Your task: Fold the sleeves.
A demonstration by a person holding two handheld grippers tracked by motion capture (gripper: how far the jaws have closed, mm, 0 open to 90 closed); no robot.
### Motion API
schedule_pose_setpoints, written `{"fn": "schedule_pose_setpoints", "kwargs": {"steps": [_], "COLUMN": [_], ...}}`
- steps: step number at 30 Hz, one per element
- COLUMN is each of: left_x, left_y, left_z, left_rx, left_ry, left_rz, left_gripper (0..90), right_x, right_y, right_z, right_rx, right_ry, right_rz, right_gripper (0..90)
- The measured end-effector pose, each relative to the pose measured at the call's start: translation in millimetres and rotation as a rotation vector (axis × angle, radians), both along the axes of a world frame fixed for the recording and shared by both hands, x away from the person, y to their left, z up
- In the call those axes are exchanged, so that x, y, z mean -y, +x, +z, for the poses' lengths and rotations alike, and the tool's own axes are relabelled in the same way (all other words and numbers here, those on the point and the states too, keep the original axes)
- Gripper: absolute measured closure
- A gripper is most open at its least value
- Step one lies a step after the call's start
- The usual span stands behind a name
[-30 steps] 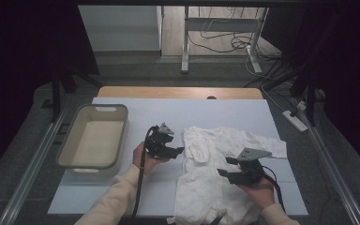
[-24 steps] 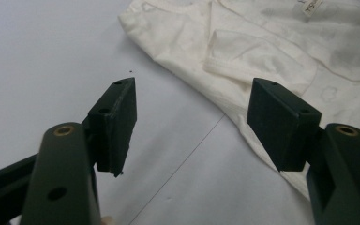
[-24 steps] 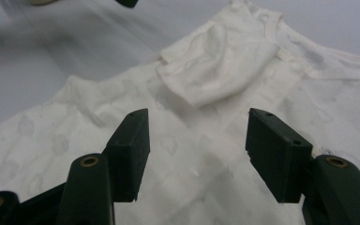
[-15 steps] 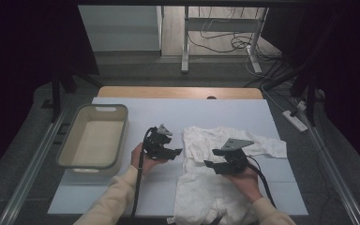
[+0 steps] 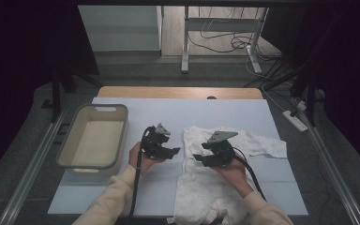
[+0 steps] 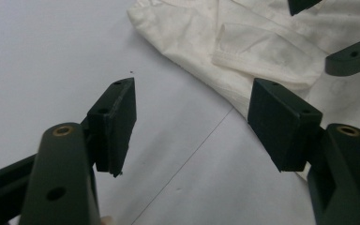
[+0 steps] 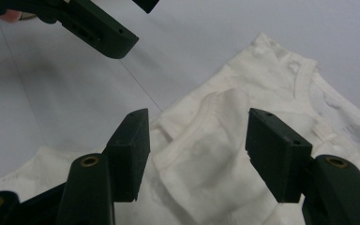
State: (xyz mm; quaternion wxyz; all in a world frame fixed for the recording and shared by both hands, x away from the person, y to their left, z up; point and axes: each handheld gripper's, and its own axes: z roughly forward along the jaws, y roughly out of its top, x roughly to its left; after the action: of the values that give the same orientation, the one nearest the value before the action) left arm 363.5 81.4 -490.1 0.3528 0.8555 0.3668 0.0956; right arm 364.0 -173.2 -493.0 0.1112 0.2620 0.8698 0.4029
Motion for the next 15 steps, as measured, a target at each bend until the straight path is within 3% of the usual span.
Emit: {"fn": "schedule_pose_setpoints", "kwargs": {"steps": [8, 15], "left_x": [2.7, 0.5], "left_y": [0.4, 1.6], "left_z": [-1.7, -3.2], "left_rx": [0.005, 0.004], "left_ry": [0.029, 0.025], "left_rz": [-0.012, -0.014], "left_gripper": [33.0, 32.9], "right_x": [-16.7, -28.6], "right_y": [12.7, 18.0], "right_z": [-4.7, -11.4], "right_rx": [-0.001, -0.012], "right_ry": [-0.056, -0.110], "right_rz": [-0.015, -0.015], "right_gripper": [40.5, 43.0]}}
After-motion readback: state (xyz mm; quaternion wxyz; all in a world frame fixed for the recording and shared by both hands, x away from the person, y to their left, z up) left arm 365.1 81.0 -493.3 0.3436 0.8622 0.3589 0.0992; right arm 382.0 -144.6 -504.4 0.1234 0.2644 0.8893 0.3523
